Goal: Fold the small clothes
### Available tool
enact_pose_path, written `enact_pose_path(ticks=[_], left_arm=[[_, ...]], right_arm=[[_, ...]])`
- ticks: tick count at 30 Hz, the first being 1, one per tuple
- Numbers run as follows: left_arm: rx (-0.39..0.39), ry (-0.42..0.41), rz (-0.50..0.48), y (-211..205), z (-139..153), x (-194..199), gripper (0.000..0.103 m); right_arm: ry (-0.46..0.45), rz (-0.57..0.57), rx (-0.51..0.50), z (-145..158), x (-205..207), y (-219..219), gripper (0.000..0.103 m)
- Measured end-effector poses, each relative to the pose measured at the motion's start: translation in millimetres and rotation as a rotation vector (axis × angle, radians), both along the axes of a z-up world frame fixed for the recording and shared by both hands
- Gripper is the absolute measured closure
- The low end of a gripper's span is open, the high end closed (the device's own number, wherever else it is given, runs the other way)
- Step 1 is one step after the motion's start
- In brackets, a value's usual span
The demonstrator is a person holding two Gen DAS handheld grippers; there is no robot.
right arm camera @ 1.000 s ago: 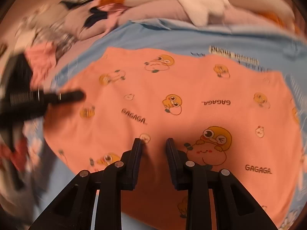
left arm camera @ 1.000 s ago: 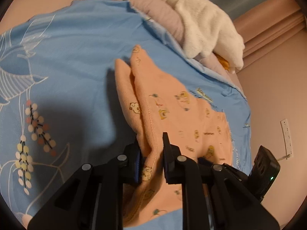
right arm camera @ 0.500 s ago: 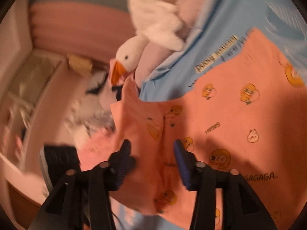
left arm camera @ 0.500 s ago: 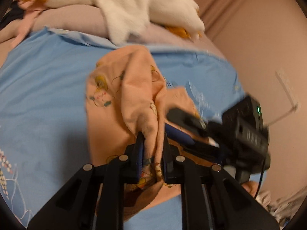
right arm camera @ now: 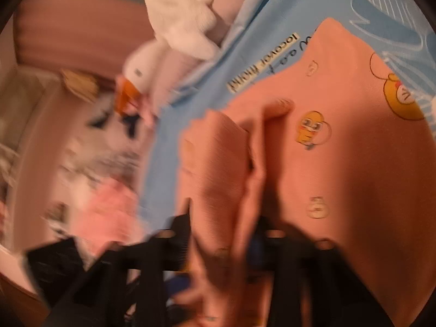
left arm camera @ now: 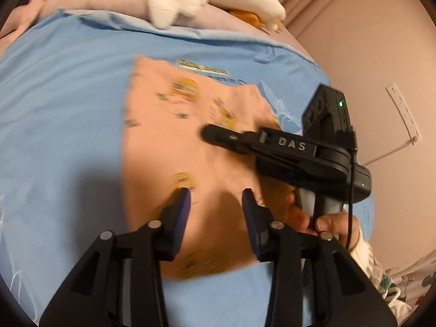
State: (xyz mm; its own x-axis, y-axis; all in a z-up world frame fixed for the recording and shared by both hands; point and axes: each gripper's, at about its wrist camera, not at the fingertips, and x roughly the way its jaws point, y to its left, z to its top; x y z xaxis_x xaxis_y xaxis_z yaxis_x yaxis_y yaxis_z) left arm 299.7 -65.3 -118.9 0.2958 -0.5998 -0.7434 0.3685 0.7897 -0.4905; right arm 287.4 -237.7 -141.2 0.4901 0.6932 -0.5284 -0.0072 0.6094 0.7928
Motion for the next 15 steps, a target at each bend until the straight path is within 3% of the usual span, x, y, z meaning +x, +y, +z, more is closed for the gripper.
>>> enact_pose_path(ticks=[3,9,13,15], left_arm=[[-0.005,0.003,0.046,22.7,1.6,-3.1,0.062],[-0.022,0.02,0.093,42.8,-3.7,-1.0,0.062],[-0.034,0.036,0.087,39.3,-7.1,-0.1,0.062],[-0.034,0.037,0.075,37.3,-5.8,-0.1,0.062]], right_arm=[[-0.018,0.006,-0.062,2.4,-0.6,-4.8,0.087],[-0.13,-0.046,-0.17,41.3,-1.1,-45.2,0.087],[-0.096,-0.083,-0.303,36.0,10.9,-64.3,0.087],[-0.072,-0.091,-0.317,25.5,13.3,-71.2,0.087]])
